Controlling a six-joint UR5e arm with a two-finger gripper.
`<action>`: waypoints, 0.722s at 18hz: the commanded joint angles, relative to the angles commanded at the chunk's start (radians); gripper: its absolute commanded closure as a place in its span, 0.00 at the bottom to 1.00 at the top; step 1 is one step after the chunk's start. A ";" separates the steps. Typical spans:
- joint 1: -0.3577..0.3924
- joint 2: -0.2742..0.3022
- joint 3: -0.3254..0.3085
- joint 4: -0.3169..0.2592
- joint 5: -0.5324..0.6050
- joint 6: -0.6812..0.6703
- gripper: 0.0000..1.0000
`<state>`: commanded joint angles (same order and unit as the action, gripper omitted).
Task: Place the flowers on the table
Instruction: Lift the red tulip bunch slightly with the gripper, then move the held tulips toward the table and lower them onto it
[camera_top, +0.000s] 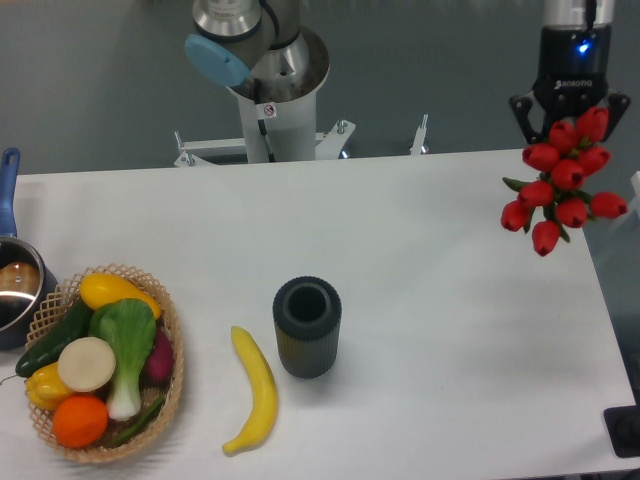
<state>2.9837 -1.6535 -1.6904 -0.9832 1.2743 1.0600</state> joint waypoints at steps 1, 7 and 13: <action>-0.006 -0.006 -0.003 -0.002 0.040 0.000 0.62; -0.107 -0.072 -0.006 -0.006 0.174 0.006 0.62; -0.176 -0.182 0.002 0.004 0.201 0.006 0.62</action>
<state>2.8072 -1.8360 -1.6889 -0.9787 1.4757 1.0661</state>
